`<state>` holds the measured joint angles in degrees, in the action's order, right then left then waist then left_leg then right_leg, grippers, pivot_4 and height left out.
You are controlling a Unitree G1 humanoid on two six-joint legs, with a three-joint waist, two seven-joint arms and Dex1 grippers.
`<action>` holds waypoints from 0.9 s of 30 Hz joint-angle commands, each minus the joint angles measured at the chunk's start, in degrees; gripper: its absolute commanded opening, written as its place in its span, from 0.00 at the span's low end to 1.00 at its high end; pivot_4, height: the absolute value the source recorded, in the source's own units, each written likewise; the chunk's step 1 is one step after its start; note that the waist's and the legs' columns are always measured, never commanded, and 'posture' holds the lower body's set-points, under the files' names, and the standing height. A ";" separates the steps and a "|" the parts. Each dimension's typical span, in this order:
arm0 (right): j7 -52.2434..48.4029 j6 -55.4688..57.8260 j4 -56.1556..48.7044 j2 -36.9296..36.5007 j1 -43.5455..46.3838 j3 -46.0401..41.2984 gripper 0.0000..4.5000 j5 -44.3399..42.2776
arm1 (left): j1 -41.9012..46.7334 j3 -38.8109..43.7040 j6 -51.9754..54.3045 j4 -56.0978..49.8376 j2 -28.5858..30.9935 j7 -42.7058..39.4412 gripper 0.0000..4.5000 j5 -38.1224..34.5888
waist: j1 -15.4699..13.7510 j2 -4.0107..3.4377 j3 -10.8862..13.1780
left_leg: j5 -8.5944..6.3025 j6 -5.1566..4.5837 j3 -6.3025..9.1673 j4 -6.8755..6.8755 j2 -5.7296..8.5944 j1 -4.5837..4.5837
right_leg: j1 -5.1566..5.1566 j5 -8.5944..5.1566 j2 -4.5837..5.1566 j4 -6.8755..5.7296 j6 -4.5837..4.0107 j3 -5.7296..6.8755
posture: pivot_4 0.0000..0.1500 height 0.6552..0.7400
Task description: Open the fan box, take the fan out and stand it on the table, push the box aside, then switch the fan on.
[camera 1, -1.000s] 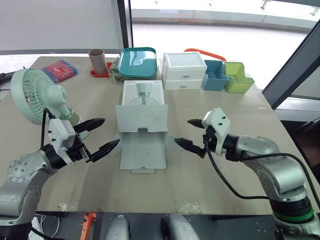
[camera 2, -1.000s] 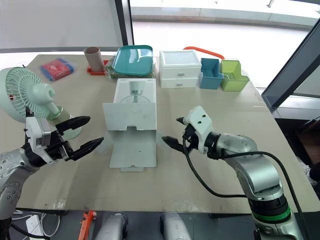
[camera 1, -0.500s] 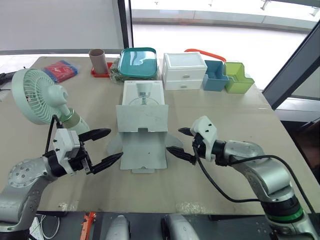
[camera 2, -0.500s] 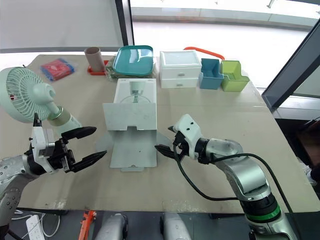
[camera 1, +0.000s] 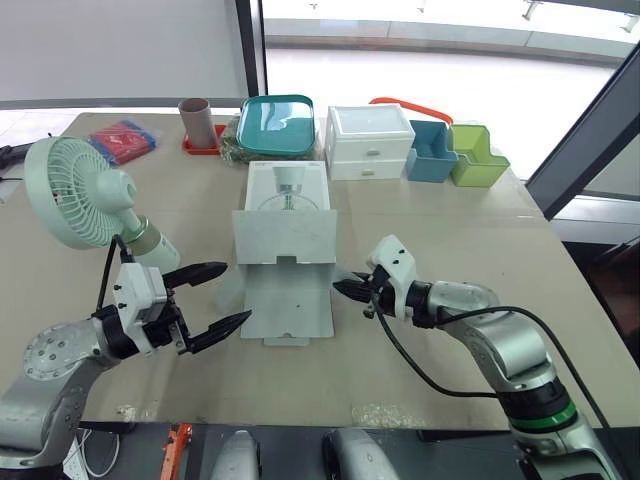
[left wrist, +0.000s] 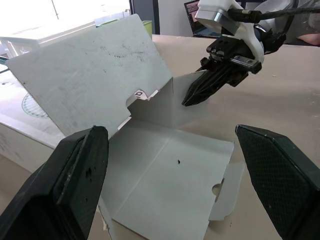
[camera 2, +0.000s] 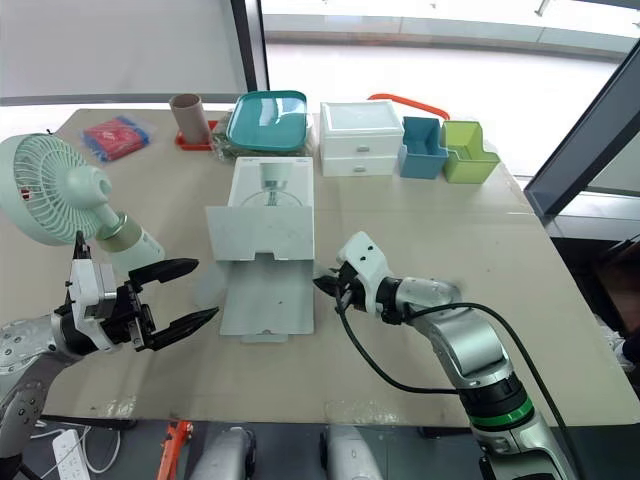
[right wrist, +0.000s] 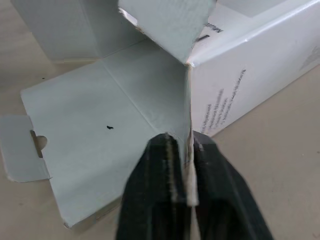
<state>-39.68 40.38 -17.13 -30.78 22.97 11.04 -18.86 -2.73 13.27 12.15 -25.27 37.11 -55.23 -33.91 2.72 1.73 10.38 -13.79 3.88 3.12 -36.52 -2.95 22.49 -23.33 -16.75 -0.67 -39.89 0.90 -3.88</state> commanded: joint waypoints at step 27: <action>11.08 11.77 -9.87 -7.30 -17.85 -29.86 0.00 -3.58 | 12.37 -9.95 -4.20 11.66 -4.17 -6.98 1.00 2.16 | -0.11 -0.03 -0.02 | 0.00 -0.01 0.03 -0.04 0.18 -0.04 | 0.15 -0.07 -0.01 -0.04 0.16 -0.28 | 1.00 1.00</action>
<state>-29.88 51.19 -27.05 -37.30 6.20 -15.56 -22.73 8.66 3.02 8.53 -12.39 32.75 -61.61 -31.30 2.61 1.70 10.36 -13.79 3.87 3.14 -36.57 -2.75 22.46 -23.18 -16.83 -0.67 -39.93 1.07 -4.19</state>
